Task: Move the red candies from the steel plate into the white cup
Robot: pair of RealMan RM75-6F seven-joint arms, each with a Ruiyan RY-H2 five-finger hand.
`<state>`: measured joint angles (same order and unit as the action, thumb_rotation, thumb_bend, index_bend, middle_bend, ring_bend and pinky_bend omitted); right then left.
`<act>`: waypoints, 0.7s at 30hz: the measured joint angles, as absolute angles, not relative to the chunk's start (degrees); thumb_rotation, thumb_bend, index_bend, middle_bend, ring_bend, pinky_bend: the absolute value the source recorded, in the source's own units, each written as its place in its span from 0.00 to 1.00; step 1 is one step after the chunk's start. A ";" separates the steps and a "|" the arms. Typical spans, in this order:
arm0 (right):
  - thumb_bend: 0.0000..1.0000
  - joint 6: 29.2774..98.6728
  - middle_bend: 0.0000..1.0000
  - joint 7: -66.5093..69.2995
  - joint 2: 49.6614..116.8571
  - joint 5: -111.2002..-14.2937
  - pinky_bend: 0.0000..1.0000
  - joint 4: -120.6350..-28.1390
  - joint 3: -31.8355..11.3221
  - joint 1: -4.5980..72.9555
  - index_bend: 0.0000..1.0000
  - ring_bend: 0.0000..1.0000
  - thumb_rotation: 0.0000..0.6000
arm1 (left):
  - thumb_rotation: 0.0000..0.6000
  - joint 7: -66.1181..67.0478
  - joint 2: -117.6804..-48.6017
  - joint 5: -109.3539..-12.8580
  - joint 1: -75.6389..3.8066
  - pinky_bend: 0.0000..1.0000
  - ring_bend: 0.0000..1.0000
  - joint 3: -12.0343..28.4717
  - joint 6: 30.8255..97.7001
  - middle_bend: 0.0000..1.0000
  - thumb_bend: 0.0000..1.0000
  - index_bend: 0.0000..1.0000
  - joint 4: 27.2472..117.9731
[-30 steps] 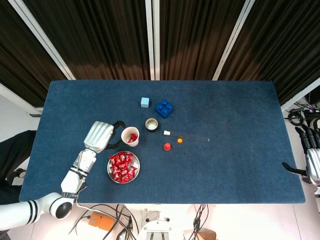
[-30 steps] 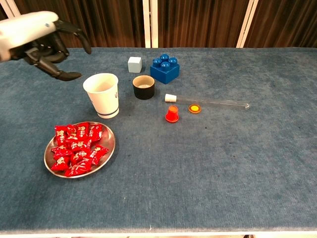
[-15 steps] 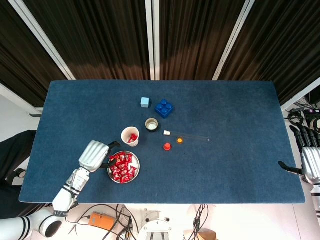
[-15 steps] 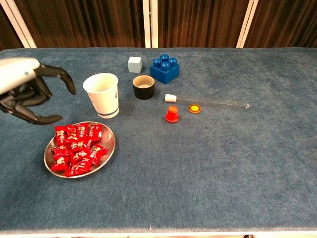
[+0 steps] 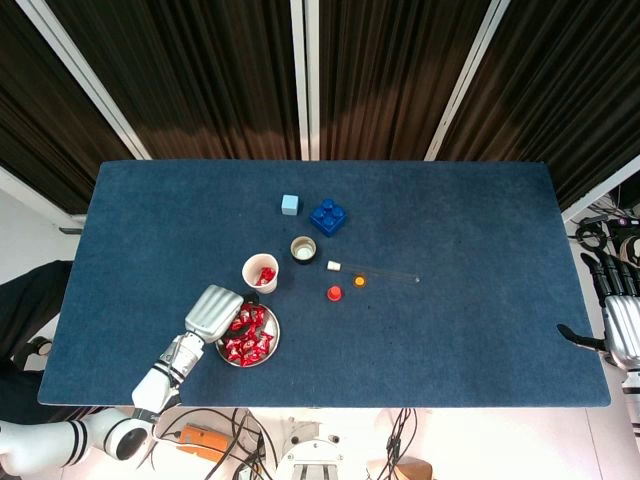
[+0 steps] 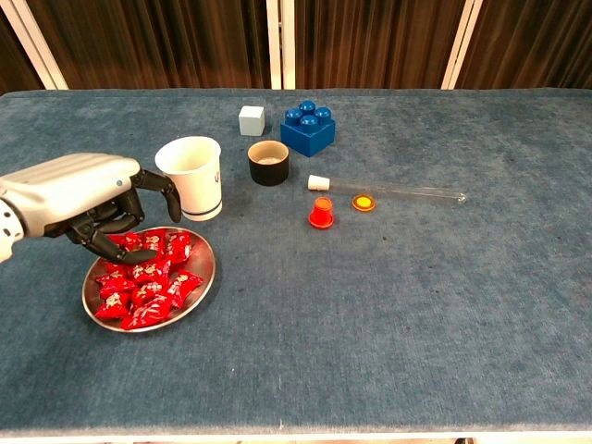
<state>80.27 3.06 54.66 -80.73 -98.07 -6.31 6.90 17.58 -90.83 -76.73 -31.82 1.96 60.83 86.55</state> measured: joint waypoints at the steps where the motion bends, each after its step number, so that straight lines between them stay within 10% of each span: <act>1: 0.26 80.27 0.03 3.09 54.68 -80.72 0.11 -98.01 -6.30 6.90 0.00 0.00 1.00 | 1.00 18.02 -91.15 -76.26 -31.85 0.83 0.92 2.00 60.52 0.92 0.20 0.41 86.52; 21: 0.26 80.13 0.03 3.20 54.64 -80.65 0.11 -97.99 -6.13 6.82 0.00 0.00 1.00 | 1.00 18.55 -94.15 -74.20 -31.91 0.83 0.92 2.72 59.57 0.92 0.23 0.45 83.48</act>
<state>80.13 3.20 54.64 -80.65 -97.99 -6.13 6.82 18.55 -94.15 -74.20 -31.91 2.72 59.57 83.48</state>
